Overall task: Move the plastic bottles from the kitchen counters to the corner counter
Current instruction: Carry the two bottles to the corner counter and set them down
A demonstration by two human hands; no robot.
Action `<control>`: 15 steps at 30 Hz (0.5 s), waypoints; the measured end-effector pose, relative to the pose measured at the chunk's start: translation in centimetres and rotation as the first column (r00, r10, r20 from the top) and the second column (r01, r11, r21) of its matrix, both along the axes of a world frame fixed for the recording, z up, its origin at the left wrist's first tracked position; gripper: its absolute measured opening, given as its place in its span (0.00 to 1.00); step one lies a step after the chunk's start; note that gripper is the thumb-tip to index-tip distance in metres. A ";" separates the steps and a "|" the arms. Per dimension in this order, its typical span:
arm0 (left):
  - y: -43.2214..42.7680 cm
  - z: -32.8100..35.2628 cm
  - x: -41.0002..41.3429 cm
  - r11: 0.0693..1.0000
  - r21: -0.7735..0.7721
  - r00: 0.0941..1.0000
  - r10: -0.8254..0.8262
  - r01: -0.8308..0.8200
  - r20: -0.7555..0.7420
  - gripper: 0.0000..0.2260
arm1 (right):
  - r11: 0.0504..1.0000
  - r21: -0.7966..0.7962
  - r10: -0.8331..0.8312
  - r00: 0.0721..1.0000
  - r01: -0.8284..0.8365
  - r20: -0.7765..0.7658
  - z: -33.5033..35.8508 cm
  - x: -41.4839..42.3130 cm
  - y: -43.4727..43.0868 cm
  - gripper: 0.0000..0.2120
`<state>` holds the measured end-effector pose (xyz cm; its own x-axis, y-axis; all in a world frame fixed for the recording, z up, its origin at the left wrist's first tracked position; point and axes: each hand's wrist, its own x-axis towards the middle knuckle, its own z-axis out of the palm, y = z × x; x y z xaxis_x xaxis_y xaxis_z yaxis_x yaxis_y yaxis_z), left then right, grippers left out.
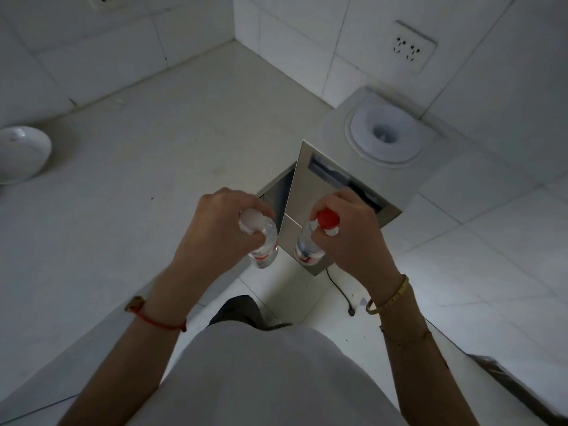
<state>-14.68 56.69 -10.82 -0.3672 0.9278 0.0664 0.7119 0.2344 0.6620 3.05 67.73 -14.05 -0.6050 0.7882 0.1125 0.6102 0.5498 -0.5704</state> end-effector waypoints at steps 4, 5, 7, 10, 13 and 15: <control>2.5 0.0 -1.0 0.998 -0.012 0.998 0.056 -0.056 -0.007 0.16 | 0.999 -0.021 0.042 0.999 -0.042 -0.031 -0.5 -1.6 3.2 0.10; 3.1 0.0 -1.4 0.998 -0.012 0.998 0.062 -0.062 -0.006 0.16 | 0.998 -0.025 0.051 0.998 -0.052 -0.039 -0.7 -2.1 3.9 0.10; 4.4 -0.1 -2.3 0.997 -0.023 0.998 0.069 -0.069 -0.009 0.16 | 0.997 -0.040 0.064 0.996 -0.067 -0.055 -1.0 -3.1 5.4 0.10; 6.7 -0.4 -4.1 0.995 -0.042 0.996 0.087 -0.088 -0.025 0.15 | 0.994 -0.042 0.101 0.993 -0.104 -0.065 -1.3 -5.1 7.9 0.10; 9.0 -0.7 -6.2 0.992 -0.057 0.993 0.109 -0.111 -0.044 0.14 | 0.989 -0.033 0.142 0.988 -0.144 -0.060 -1.3 -7.4 10.6 0.08; 10.5 -0.8 -7.6 0.991 -0.045 0.992 0.124 -0.125 -0.029 0.14 | 0.986 -0.015 0.162 0.985 -0.163 -0.056 -1.2 -9.0 12.3 0.07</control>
